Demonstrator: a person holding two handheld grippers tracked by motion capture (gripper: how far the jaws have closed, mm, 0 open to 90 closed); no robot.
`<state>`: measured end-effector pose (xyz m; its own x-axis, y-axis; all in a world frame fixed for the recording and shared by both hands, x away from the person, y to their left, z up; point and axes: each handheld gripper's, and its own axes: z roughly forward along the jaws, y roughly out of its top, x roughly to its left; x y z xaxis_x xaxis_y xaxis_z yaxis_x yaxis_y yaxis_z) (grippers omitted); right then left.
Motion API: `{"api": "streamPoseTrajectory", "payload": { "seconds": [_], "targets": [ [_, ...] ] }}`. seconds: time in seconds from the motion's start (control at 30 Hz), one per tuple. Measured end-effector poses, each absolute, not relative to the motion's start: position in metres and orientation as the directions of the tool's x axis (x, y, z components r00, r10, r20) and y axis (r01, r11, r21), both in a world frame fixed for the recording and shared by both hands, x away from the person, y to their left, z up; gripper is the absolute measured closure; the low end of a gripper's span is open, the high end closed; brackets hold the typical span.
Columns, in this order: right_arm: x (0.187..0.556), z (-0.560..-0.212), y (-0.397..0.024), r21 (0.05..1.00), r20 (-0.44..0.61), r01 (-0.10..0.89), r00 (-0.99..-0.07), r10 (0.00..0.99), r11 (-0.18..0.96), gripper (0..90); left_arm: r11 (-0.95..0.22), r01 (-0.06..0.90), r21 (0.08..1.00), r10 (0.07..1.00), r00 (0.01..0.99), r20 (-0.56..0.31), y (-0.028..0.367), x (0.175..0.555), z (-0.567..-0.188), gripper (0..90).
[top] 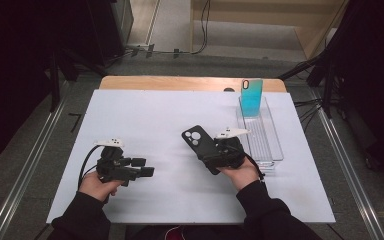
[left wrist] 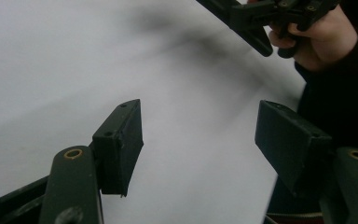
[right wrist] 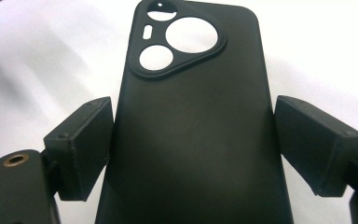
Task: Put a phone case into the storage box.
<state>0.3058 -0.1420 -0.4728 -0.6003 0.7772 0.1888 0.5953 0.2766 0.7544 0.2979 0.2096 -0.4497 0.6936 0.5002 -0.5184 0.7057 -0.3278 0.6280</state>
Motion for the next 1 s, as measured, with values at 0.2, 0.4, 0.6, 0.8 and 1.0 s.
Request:
{"api": "streamPoseTrajectory", "payload": {
  "seconds": [0.2, 0.4, 0.6, 0.8, 1.0],
  "targets": [
    [0.304, -0.468, -0.139, 0.755, 0.215, 0.604, -0.598, 0.772, 0.257, 13.2, -0.313, 0.717, 0.623, 0.525, 0.677, -0.516, 0.2, 0.304, -0.443, 30.0],
    [0.305, -0.464, -0.136, 0.759, 0.248, 0.616, -0.574, 0.78, 0.212, 13.2, -0.299, 0.724, 0.622, 0.562, 0.66, -0.498, 0.191, 0.312, -0.436, 29.4],
    [0.307, -0.465, -0.131, 0.756, 0.285, 0.633, -0.548, 0.786, 0.167, 13.2, -0.276, 0.736, 0.618, 0.576, 0.642, -0.507, 0.185, 0.319, -0.43, 28.9],
    [0.309, -0.468, -0.128, 0.741, 0.315, 0.659, -0.514, 0.798, 0.132, 13.2, -0.258, 0.756, 0.601, 0.58, 0.619, -0.53, 0.178, 0.327, -0.424, 28.9],
    [0.307, -0.473, -0.122, 0.733, 0.366, 0.677, -0.473, 0.801, 0.065, 13.1, -0.247, 0.763, 0.597, 0.599, 0.605, -0.525, 0.171, 0.334, -0.419, 28.9]
  ]
}}
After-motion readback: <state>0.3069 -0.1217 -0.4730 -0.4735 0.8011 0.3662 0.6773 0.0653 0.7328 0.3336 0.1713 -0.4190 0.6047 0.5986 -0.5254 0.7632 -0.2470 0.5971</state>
